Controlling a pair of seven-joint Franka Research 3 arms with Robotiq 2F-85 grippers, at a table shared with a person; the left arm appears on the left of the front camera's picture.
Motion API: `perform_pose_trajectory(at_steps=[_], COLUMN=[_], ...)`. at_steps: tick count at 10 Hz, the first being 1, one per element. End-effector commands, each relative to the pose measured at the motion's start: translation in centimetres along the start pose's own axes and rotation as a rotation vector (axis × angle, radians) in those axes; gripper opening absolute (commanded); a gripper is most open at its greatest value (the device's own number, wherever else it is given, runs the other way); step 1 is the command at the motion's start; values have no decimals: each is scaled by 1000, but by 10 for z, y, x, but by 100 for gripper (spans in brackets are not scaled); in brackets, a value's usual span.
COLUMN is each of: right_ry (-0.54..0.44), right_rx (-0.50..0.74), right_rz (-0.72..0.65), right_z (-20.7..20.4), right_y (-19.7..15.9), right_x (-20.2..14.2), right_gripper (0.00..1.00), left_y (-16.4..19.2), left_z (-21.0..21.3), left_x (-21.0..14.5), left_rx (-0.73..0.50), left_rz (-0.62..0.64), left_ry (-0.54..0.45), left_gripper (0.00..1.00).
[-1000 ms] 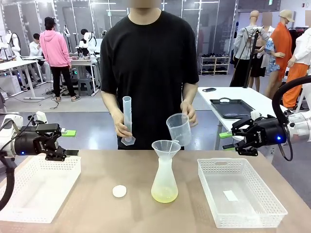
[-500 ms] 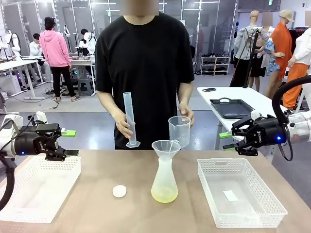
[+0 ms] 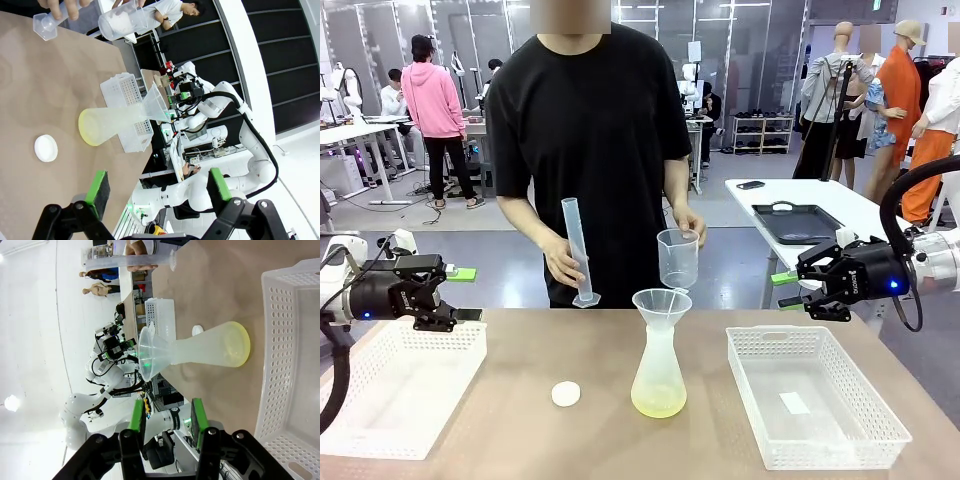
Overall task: Prepare the solutions needed for the experiment.
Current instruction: Once the solution is in the Big flask , pick up the Plastic Funnel and place it back into the right Organizing basket.
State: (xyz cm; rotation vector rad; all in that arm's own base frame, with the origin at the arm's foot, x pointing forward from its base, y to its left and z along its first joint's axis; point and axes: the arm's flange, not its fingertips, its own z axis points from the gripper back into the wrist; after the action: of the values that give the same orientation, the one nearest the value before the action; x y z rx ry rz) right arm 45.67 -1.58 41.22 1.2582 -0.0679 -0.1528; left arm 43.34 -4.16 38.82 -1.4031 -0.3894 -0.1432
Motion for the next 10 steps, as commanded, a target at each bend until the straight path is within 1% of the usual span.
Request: perform_pose_trajectory(at_steps=[1,2,3,4,7,9,10], right_ry=[4,0,5,4,-20,-37,-74], right_rx=[9,0,-36,-117,-334,-531,-604], right_rz=[-1,0,60,161,369,507,571], right_z=[1,0,0,-1,-6,-17,-25], right_y=[0,0,13,32,77,101,111], right_x=[-1,0,-6,-14,-32,-48,-53], right_gripper=[48,48,48,48,48,48,48], left_y=[-2,-2,-2,-2,-2,-2,-2], left_z=[-2,-2,-2,-2,-2,-2,-2], left_x=[2,2,2,2,2,2,2], left_rx=[-29,-29,-29,-29,-29,-29,-29], left_rz=[-1,-1,-1,-1,-1,-1,-1], left_ry=[-23,-23,-23,-23,-23,-23,-23], left_gripper=[100,100,100,100,100,100,100])
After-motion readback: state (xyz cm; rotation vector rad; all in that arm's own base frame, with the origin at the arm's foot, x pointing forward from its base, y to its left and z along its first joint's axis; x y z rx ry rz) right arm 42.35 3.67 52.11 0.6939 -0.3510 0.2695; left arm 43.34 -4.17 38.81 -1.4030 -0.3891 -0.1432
